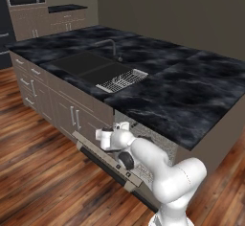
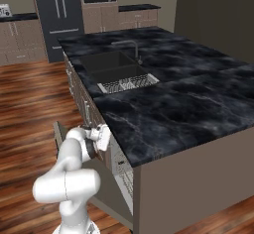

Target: Open the dishwasher door and pull out the top rack.

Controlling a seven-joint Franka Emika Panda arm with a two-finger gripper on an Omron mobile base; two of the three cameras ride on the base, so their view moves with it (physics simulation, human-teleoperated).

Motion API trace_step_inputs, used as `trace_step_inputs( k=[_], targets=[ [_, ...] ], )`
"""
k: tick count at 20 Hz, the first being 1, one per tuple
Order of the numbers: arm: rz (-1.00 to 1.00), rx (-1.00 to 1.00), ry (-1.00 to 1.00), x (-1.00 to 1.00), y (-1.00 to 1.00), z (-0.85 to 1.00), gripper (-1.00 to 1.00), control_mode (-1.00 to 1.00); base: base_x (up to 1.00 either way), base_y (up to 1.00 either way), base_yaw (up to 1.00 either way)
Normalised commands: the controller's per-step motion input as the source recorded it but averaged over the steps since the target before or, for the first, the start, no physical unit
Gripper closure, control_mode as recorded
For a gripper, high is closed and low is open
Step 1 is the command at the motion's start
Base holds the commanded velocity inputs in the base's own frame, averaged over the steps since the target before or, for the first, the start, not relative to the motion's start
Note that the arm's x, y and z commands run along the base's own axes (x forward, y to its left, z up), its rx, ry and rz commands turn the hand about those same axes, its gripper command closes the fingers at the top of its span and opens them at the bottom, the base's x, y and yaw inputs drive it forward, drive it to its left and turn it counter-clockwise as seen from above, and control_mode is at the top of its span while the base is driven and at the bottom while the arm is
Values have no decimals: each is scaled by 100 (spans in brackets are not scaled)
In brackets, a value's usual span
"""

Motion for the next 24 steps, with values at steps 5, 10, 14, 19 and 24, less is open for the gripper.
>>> trace_step_inputs(
  k=[5,10,14,19,24],
  targets=[
    [0,-6,-7,0,-16,0,-100,-100,0,0,0],
    [1,-7,-5,1,-16,-2,-100,-100,0,0,0],
    [3,-3,-3,0,-15,0,-100,-100,0,0,0],
    [5,0,0,0,-21,-4,-100,-100,0,0,0],
    [5,2,12,0,-25,-28,-100,-100,0,0,0]
  ],
)
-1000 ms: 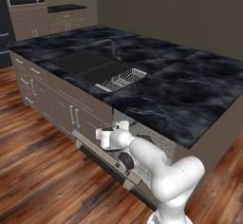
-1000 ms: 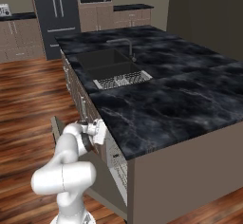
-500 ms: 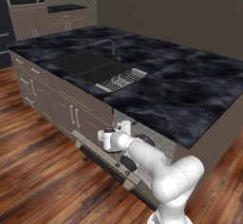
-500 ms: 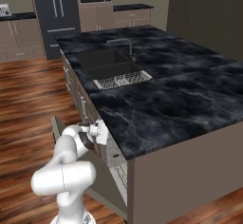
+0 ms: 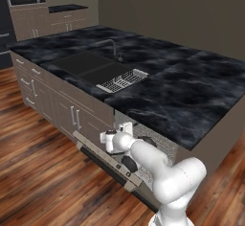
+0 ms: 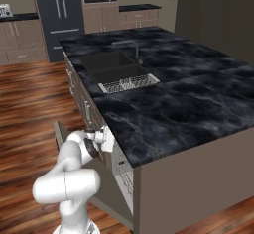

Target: Open the dishwasher door and pull out the top rack.

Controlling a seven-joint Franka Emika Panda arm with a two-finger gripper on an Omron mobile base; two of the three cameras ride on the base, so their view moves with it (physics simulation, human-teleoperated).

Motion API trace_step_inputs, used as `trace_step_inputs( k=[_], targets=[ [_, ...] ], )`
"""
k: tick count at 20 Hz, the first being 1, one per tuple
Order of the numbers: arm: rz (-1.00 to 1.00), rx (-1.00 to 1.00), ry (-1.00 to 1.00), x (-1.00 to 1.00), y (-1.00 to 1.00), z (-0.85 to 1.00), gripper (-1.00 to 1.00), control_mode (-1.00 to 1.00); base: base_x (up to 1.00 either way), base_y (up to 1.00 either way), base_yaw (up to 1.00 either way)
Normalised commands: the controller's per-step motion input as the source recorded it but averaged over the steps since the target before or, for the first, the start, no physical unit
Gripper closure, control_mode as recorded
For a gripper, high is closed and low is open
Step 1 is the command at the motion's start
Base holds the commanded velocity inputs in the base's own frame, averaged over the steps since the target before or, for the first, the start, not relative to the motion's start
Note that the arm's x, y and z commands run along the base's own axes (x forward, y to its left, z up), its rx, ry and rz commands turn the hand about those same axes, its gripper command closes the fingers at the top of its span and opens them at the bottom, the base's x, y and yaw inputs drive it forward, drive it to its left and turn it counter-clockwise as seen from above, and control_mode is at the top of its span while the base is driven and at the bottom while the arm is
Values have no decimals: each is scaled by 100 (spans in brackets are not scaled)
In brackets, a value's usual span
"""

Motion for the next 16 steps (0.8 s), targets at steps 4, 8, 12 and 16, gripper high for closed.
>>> trace_step_inputs(
  k=[4,8,12,16],
  targets=[
    [6,12,26,0,-27,-42,-100,-100,0,0,0],
    [7,18,29,0,-30,-47,-100,-100,0,0,0],
    [9,19,31,0,-24,-63,-100,-100,0,0,0],
    [9,21,30,-10,-9,-84,-100,-100,0,0,0]
  ],
)
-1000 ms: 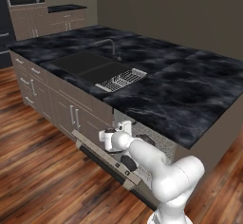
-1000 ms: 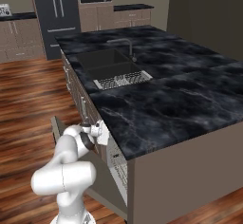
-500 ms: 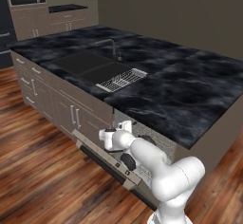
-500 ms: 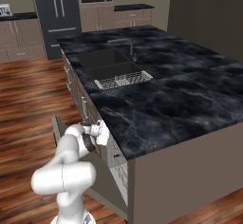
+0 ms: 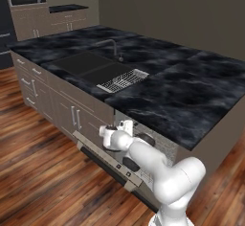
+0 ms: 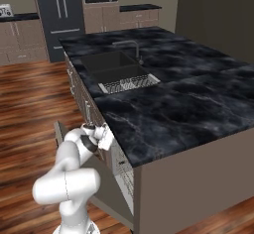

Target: Open the dishwasher door and pull out the top rack.

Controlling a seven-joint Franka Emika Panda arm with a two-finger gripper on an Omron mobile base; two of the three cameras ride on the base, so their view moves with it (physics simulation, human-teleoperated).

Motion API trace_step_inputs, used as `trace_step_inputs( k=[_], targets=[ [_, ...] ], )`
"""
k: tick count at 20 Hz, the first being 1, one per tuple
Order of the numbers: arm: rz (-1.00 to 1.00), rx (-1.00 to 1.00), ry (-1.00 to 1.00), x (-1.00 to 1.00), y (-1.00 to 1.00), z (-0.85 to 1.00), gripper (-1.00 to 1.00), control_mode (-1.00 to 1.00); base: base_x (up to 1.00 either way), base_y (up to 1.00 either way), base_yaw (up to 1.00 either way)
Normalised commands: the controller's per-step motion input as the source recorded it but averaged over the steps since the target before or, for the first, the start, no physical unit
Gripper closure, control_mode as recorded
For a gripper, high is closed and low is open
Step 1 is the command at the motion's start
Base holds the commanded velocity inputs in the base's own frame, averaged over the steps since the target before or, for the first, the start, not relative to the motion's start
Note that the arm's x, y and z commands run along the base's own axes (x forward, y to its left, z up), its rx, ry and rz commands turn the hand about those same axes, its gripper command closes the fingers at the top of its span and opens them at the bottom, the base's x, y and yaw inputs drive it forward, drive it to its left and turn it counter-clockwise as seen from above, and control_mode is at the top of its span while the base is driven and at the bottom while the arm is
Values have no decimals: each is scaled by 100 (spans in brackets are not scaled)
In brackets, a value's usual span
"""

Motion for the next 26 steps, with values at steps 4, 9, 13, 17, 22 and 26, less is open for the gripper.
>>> trace_step_inputs(
  k=[4,9,13,17,22,26],
  targets=[
    [9,25,31,-31,0,-93,-100,-100,0,0,0],
    [8,26,29,-45,0,-97,-100,-100,0,0,0],
    [9,18,24,-73,6,-100,-100,-100,0,0,0],
    [8,13,19,-94,25,-100,-100,-100,0,0,0],
    [9,11,15,-100,37,-100,-100,-100,0,0,0],
    [8,24,27,-79,20,-94,-100,-100,0,0,0]
  ],
)
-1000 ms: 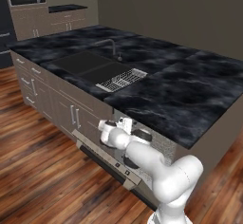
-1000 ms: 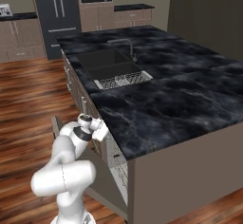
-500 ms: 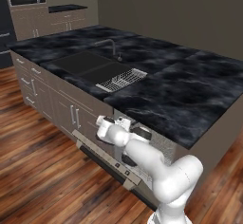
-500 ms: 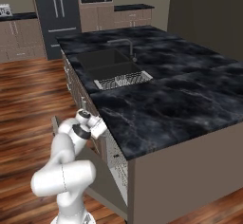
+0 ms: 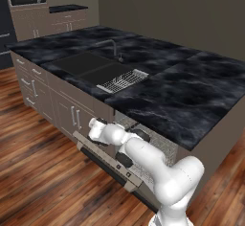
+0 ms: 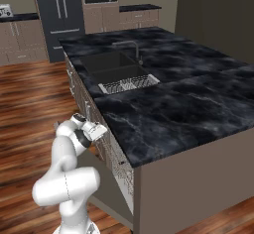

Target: Open the dishwasher door and pull out the top rack.

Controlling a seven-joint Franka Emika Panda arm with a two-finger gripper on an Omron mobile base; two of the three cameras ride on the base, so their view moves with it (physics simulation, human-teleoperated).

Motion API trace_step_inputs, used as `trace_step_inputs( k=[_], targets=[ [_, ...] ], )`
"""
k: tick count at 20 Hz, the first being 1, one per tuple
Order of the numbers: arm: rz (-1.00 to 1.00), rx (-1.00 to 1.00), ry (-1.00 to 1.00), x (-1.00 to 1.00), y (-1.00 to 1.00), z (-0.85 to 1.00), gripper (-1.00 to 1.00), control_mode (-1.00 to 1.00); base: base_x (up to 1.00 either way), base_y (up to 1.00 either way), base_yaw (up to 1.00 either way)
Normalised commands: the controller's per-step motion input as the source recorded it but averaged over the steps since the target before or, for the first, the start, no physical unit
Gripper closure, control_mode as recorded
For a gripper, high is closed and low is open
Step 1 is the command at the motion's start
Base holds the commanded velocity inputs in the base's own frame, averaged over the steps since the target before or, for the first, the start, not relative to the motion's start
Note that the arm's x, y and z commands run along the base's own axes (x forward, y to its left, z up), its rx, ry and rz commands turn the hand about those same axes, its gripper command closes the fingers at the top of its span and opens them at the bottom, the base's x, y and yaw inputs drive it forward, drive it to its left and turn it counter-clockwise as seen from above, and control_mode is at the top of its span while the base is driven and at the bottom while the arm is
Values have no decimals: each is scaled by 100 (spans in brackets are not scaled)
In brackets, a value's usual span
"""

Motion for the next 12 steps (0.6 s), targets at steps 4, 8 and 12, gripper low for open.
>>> trace_step_inputs(
  k=[4,8,12],
  targets=[
    [6,37,38,-52,17,-76,-100,-100,0,0,0],
    [8,44,41,-50,12,-73,-100,-100,0,0,0],
    [9,41,36,-67,22,-81,-100,-100,0,0,0]
  ],
)
